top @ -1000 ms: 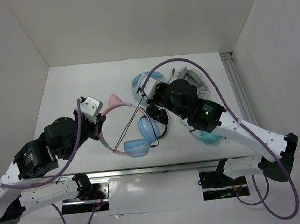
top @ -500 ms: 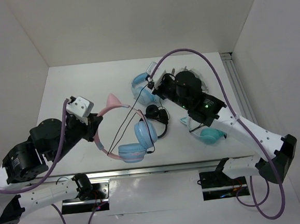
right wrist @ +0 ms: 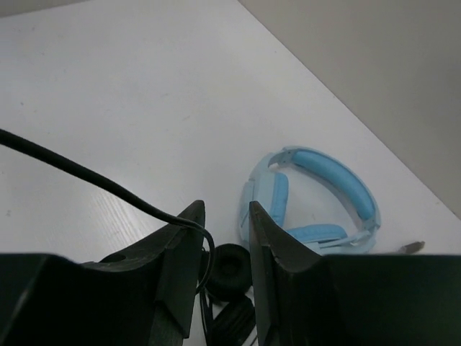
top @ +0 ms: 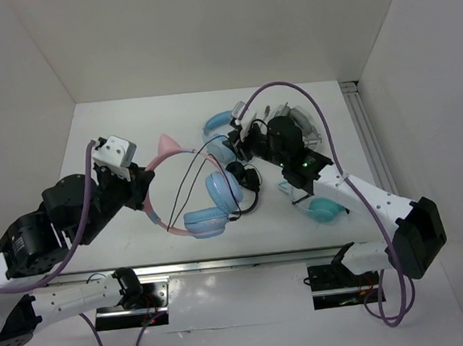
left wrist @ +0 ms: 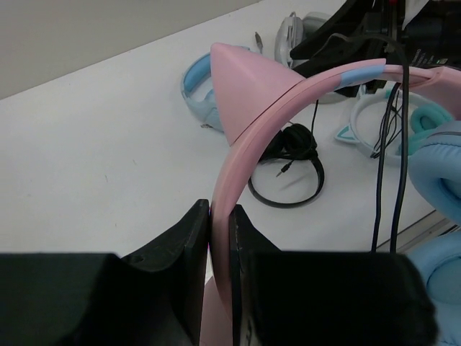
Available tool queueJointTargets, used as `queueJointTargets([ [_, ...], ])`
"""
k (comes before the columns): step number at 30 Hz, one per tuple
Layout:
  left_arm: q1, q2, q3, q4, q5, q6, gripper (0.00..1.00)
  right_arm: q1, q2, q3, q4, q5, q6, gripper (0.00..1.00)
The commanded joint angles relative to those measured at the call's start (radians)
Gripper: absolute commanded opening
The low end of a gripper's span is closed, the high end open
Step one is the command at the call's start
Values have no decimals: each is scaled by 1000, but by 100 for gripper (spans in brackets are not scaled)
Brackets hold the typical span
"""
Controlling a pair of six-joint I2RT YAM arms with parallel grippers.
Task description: Wrap the headphones
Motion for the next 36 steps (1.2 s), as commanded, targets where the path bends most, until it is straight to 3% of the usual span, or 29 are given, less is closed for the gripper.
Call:
queueJointTargets([
  [1,-3,11,90,66,-37,-105,0,-11,36,-30,179,-86,79,39],
  [13,-3,43,172,-6,-149,-209,0,-21,166,-101,400,-257,260,43],
  [21,-3,56,219,-30,-158,-263,0,-21,196,-156,535,-287,329,45],
  [36,-3,79,282,-43,-247,-349,0,12,295,-193,627,-288,369,48],
])
